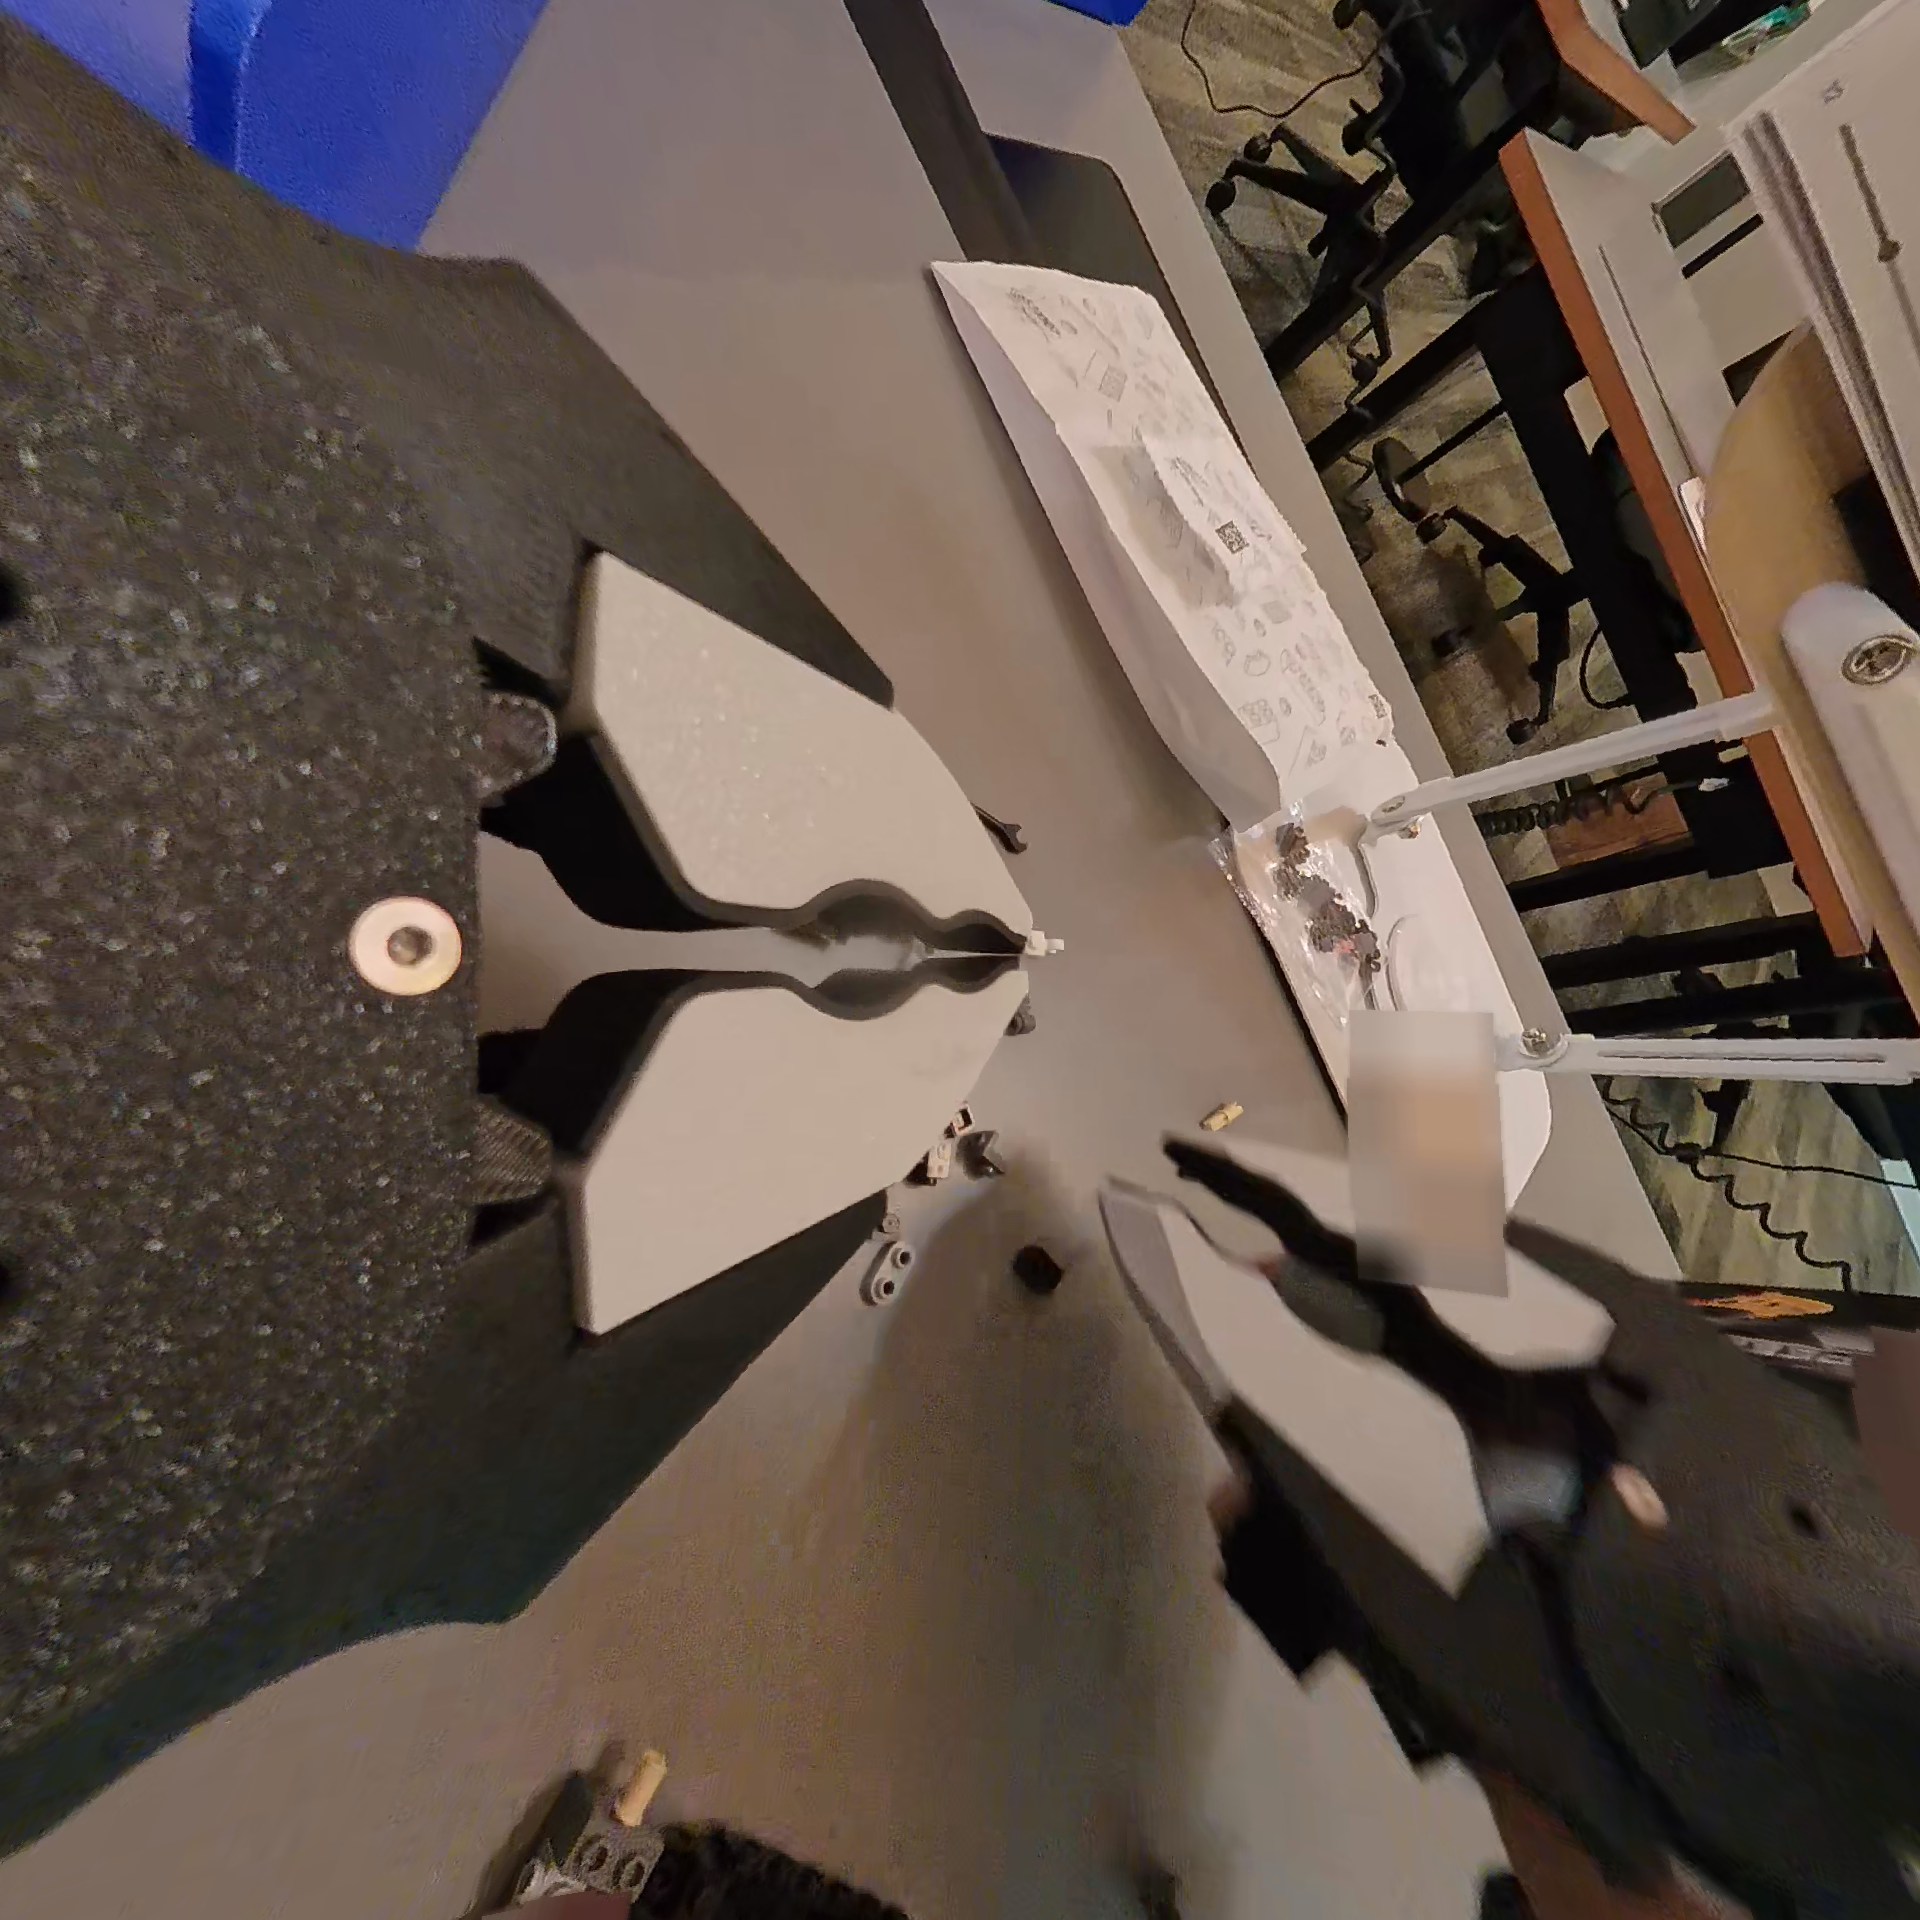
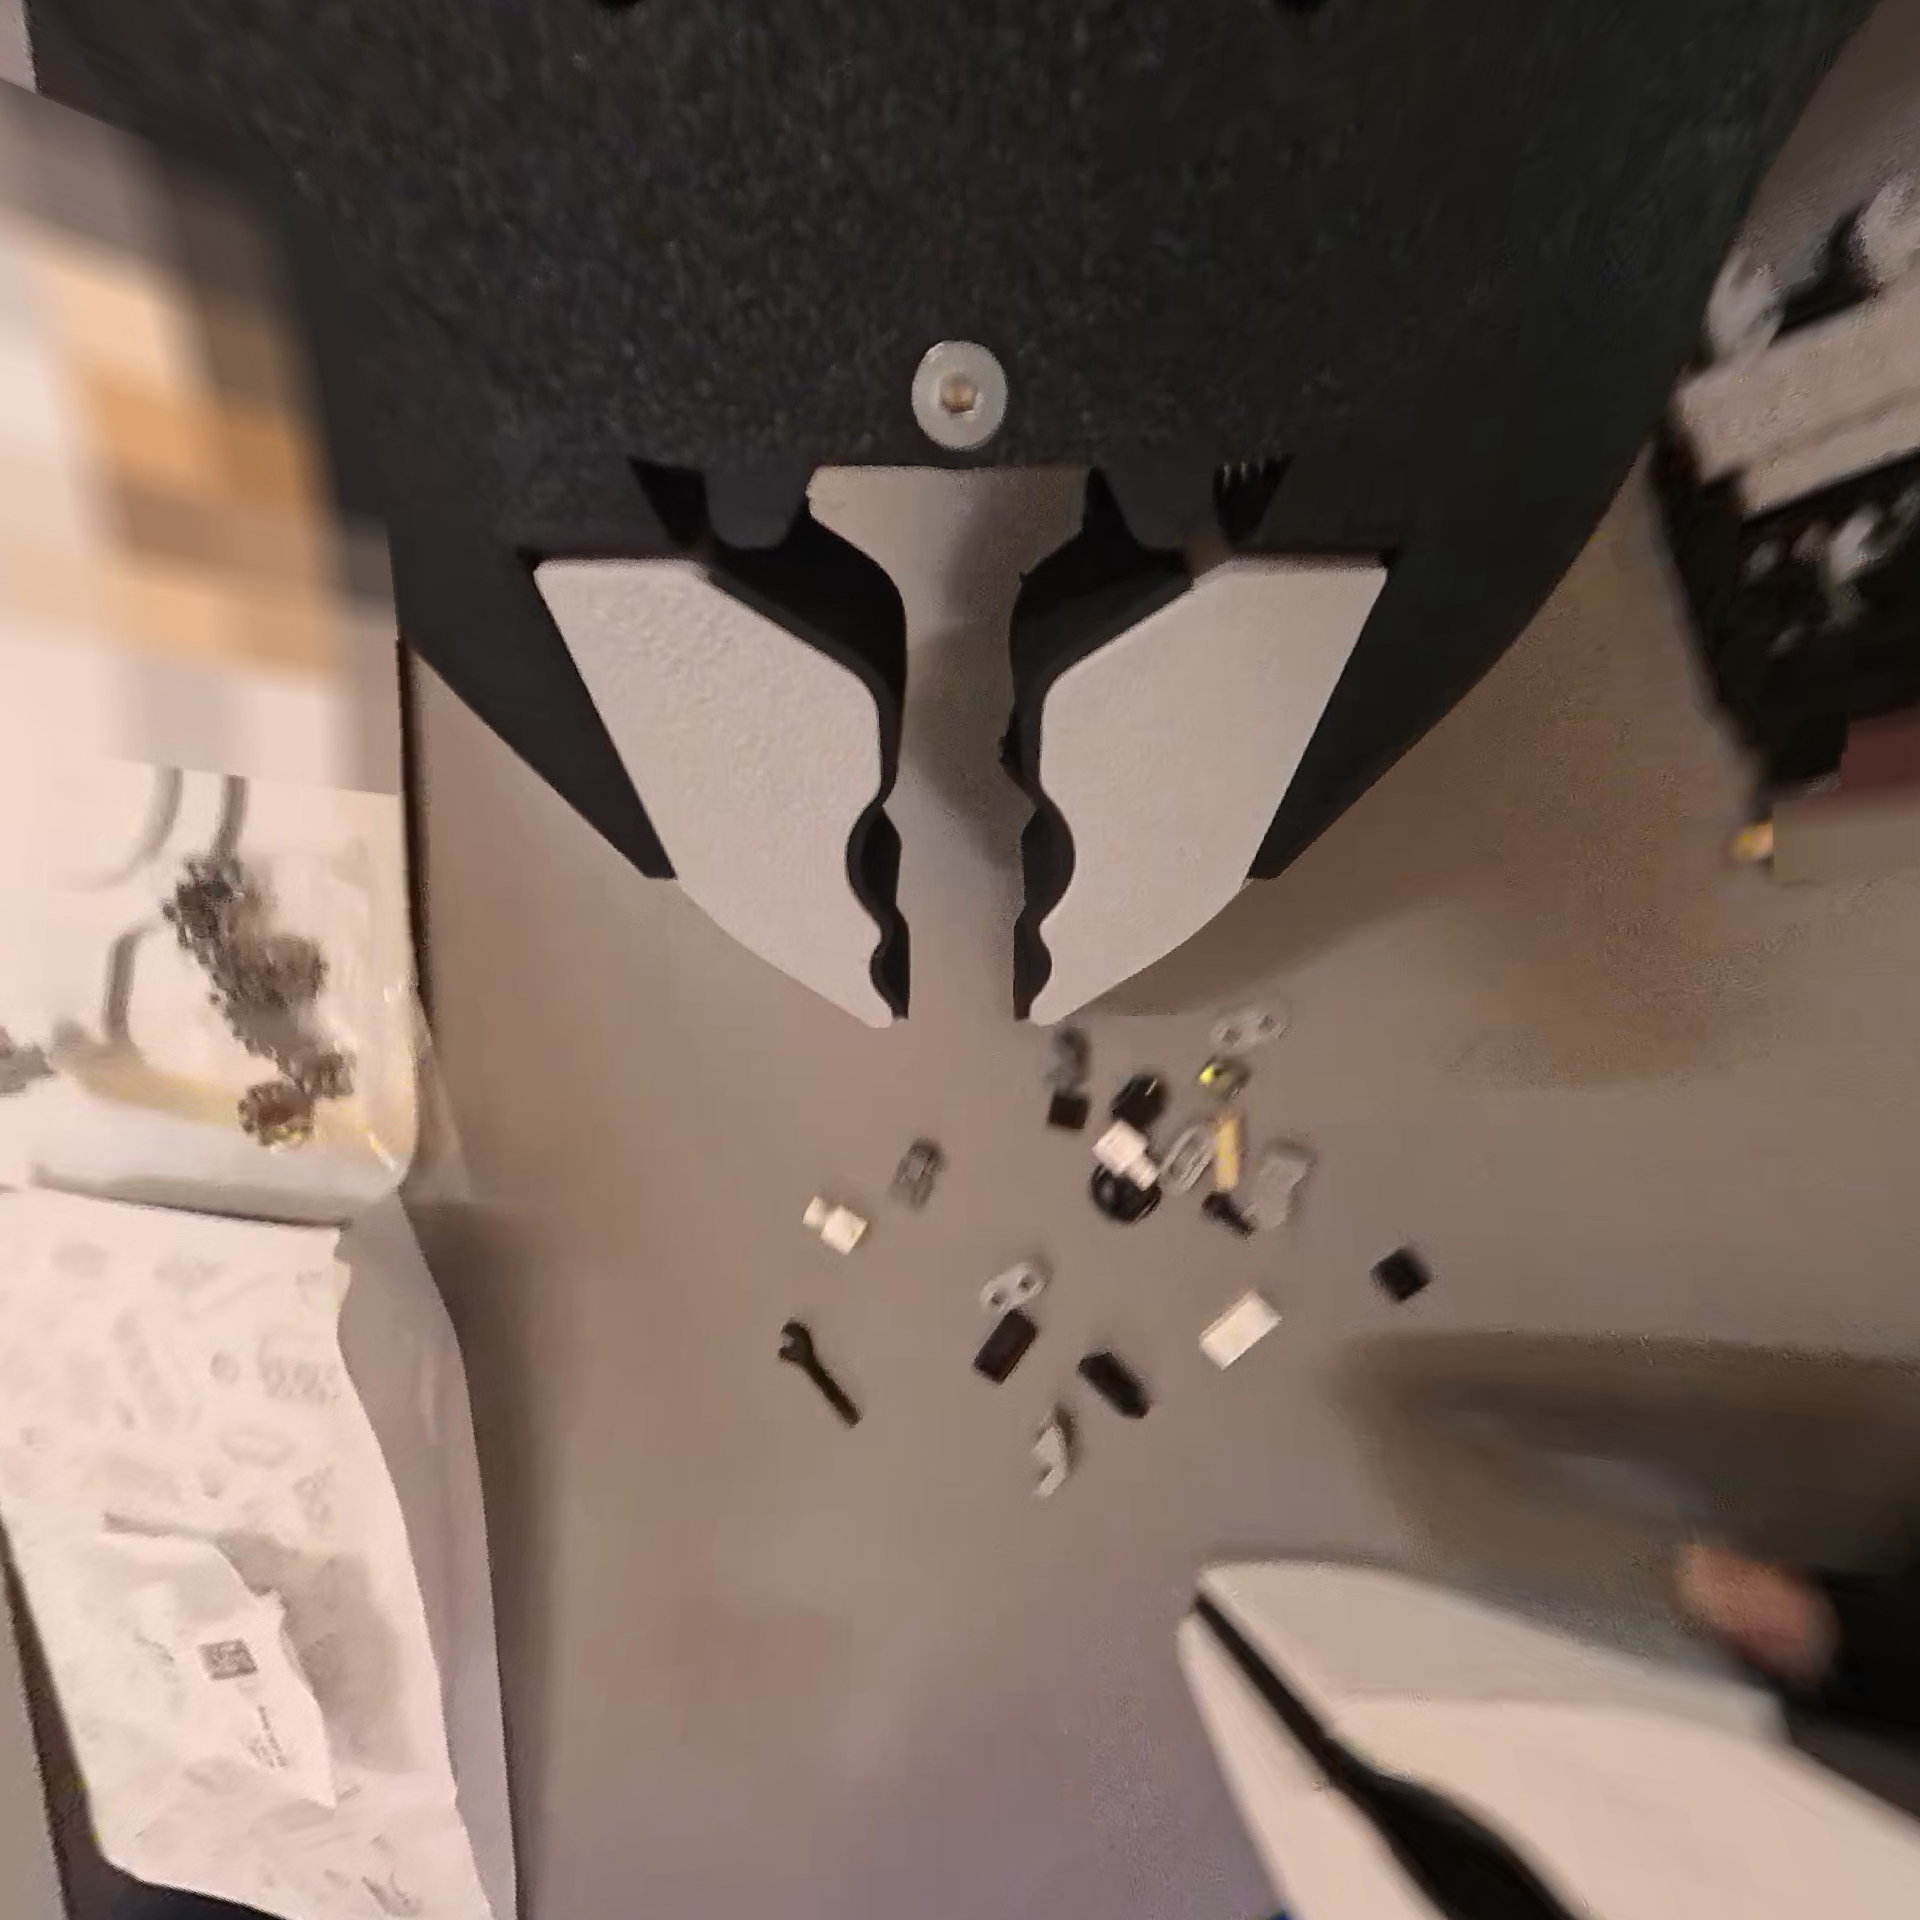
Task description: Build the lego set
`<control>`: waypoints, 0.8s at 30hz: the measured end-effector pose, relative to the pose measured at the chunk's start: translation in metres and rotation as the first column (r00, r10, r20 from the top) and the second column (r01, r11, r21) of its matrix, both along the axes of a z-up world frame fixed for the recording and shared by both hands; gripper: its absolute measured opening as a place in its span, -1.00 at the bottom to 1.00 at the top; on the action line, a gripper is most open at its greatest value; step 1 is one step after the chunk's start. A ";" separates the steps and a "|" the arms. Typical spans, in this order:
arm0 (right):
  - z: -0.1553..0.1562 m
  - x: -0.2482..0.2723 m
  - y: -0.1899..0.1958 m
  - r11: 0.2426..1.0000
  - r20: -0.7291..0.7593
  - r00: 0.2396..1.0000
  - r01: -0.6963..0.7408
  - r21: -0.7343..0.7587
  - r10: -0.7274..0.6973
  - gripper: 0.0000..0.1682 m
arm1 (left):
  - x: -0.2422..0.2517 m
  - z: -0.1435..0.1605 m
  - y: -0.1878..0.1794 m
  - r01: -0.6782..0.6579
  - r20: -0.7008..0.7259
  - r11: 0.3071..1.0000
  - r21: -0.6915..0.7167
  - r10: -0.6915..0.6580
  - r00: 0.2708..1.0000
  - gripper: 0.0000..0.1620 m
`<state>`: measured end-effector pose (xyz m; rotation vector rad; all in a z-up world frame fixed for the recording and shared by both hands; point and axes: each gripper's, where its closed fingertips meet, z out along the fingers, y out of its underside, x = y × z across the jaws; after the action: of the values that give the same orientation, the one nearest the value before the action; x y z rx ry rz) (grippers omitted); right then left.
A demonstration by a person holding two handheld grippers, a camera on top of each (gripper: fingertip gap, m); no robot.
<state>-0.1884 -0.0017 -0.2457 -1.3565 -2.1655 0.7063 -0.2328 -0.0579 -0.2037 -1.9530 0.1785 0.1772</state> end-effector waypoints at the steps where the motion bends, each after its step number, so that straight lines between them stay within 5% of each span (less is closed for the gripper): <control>1: -0.006 -0.012 0.000 1.000 0.015 1.000 0.001 -0.003 -0.001 -0.78 | -0.001 0.000 0.000 -0.003 -0.001 1.000 -0.001 0.003 1.000 -1.00; 10: -0.026 -0.046 -0.004 0.998 0.092 0.995 0.036 -0.058 -0.031 -0.80 | -0.010 0.007 -0.002 -0.027 0.004 0.999 0.019 0.027 1.000 -1.00; 18: -0.026 -0.010 -0.020 0.989 0.144 0.980 -0.130 -0.075 0.140 -0.83 | -0.022 0.015 -0.005 -0.066 0.034 0.997 0.040 0.064 0.997 -1.00; 24: -0.033 -0.008 -0.022 0.988 0.136 0.981 -0.128 -0.087 0.139 -0.92 | -0.018 0.013 -0.005 -0.053 0.026 0.998 0.035 0.052 0.998 -1.00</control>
<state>-0.1969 -0.0233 -0.2783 -1.3463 -2.3821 0.7731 -0.2504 -0.0627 -0.1906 -1.9243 0.1068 0.1886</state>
